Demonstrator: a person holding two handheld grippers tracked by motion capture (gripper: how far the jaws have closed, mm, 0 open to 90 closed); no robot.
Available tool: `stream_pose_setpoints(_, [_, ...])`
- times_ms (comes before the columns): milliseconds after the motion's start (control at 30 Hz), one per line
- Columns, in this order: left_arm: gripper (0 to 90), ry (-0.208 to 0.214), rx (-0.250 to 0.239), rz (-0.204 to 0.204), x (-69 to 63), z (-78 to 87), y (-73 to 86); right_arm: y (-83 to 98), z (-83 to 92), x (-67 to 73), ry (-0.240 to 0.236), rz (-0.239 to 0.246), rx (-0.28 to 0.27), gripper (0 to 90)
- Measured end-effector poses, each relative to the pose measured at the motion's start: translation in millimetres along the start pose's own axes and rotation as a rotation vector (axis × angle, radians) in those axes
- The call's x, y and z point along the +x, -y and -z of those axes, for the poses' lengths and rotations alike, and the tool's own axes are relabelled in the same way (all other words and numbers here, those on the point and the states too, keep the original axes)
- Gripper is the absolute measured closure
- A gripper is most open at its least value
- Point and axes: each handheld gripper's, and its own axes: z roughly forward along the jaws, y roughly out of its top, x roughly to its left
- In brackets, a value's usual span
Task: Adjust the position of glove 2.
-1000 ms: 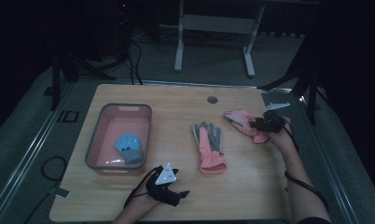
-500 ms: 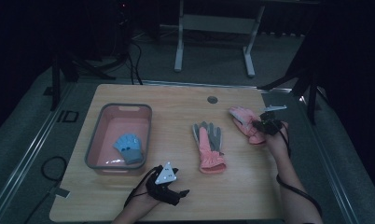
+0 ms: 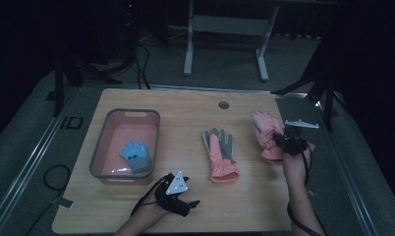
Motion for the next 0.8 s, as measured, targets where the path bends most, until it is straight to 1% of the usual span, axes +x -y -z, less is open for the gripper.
stream_pose_setpoints(67, [14.3, 0.000, -0.003, 0.000, 0.7, 0.3, 0.0, 7.5, 6.6, 5.9, -0.003, -0.025, -0.012, 89.7])
stream_pose_setpoints(133, [14.3, -0.003, 0.005, -0.003, 0.9, 0.1, 0.3, 16.2, 11.2, 11.4, -0.005, -0.049, -0.015, 89.7])
stream_pose_setpoints(167, [14.3, -0.002, 0.004, -0.006, 0.5, 0.0, 0.4, 19.8, 12.3, 13.5, 0.000, -0.056, -0.017, 89.7])
stream_pose_setpoints(200, [14.3, 0.000, 0.005, -0.011, 0.0, -0.2, 0.6, 22.3, 13.1, 15.4, 0.005, -0.056, -0.017, 89.7])
stream_pose_setpoints(333, [14.3, -0.002, 0.004, -0.022, -1.8, -0.5, 0.9, 34.2, 15.4, 21.4, 0.050, -0.059, -0.014, 89.7])
stream_pose_setpoints(467, [14.3, -0.007, 0.004, -0.025, -2.7, -0.8, 1.5, 39.6, 5.0, 23.0, 0.069, -0.061, 0.012, 89.6])
stream_pose_setpoints(533, [14.3, -0.010, 0.001, -0.018, -2.8, -0.7, 2.1, 41.4, -2.3, 22.2, 0.066, -0.074, 0.019, 89.6])
stream_pose_setpoints(633, [14.3, -0.009, -0.004, -0.011, -2.9, -0.2, 2.8, 46.2, -15.1, 23.5, 0.069, -0.083, 0.047, 89.4])
stream_pose_setpoints(667, [14.3, -0.008, -0.005, -0.009, -3.0, -0.1, 3.1, 48.7, -20.4, 24.0, 0.077, -0.082, 0.060, 89.4])
stream_pose_setpoints(700, [14.3, -0.007, -0.004, -0.009, -3.1, -0.1, 3.2, 52.5, -28.2, 24.3, 0.073, -0.087, 0.076, 89.2])
stream_pose_setpoints(733, [14.3, -0.005, 0.000, -0.011, -3.2, -0.1, 3.3, 54.7, -32.3, 24.4, 0.070, -0.089, 0.081, 88.9])
stream_pose_setpoints(767, [14.3, -0.004, 0.000, -0.009, -3.4, -0.2, 3.3, 56.8, -35.4, 25.6, 0.079, -0.086, 0.080, 88.7])
stream_pose_setpoints(800, [14.3, -0.002, 0.002, -0.008, -3.4, -0.4, 3.4, 56.9, -35.6, 26.0, 0.081, -0.082, 0.077, 88.0])
